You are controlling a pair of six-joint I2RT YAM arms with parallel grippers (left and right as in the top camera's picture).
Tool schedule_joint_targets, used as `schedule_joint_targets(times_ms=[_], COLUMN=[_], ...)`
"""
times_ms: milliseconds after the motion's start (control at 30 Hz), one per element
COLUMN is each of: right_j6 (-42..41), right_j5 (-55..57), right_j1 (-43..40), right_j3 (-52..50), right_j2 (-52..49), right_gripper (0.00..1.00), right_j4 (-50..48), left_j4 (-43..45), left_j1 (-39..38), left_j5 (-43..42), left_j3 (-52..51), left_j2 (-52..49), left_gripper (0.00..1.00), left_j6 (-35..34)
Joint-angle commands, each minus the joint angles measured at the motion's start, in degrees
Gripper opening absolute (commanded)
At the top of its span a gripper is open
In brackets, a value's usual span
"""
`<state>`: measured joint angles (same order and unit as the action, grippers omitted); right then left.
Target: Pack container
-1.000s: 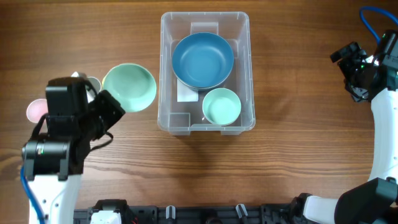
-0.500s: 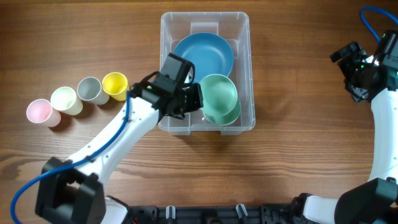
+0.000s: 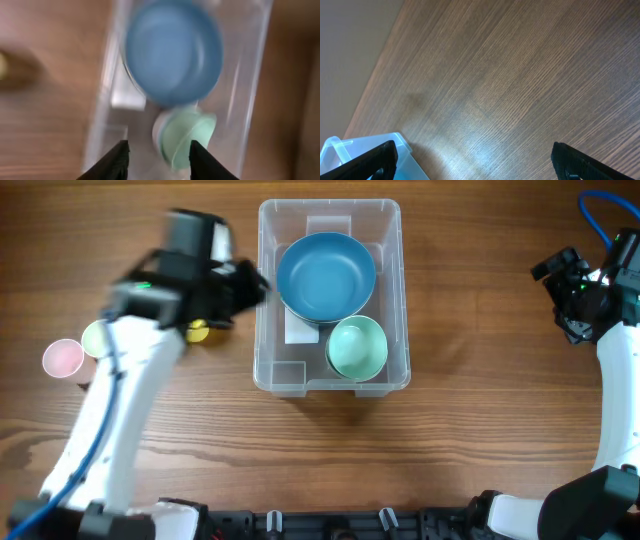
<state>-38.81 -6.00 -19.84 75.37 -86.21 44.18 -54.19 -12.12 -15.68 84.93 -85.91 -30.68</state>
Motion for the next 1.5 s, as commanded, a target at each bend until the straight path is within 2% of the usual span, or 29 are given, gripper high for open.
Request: schedule_joint_targets(times_ms=[0, 133, 300, 367, 467, 567, 733, 833, 1100, 1467], right_j6=[-0.61, -0.61, -0.61, -0.59, -0.61, -0.59, -0.61, -0.61, -0.61, -0.59], right_j5=[-0.48, -0.48, -0.48, -0.48, -0.48, -0.48, -0.48, -0.48, -0.48, -0.48], right_j1=[0.09, 0.09, 0.09, 0.09, 0.09, 0.09, 0.09, 0.09, 0.09, 0.09], right_j3=[0.31, 0.31, 0.31, 0.31, 0.31, 0.31, 0.31, 0.31, 0.31, 0.31], right_j2=[-0.37, -0.37, -0.37, -0.37, -0.37, -0.37, -0.37, -0.37, -0.37, -0.37], right_gripper=[1.00, 1.00, 1.00, 1.00, 1.00, 1.00, 1.00, 1.00, 1.00, 1.00], right_j4=[0.00, 0.00, 0.00, 0.00, 0.00, 0.00, 0.00, 0.00, 0.00, 0.00], left_j4=[0.33, 1.75, 6.45, 7.98, 8.81, 8.98, 9.68, 9.38, 8.94, 7.50], left_j1=[0.61, -8.07, -17.11, -18.05, -18.14, -18.14, -18.14, -18.16, -18.40, -22.99], left_j5=[-7.56, -3.65, 3.19, 3.17, 3.17, 3.23, 5.97, 5.73, 6.67, 8.48], left_j3=[0.87, 0.48, 0.48, 0.48, 0.48, 0.48, 0.48, 0.48, 0.87, -1.27], left_j2=[1.07, -3.67, -12.70, -15.93, -20.94, -22.75, -23.63, -23.69, -13.20, -19.41], left_gripper=[0.36, 0.47, 0.45, 0.36, 0.12, 0.08, 0.09, 0.04, 0.10, 0.08], left_j6=[3.63, 6.32, 6.29, 6.27, 6.27, 6.27, 6.29, 6.25, 7.39, 7.82])
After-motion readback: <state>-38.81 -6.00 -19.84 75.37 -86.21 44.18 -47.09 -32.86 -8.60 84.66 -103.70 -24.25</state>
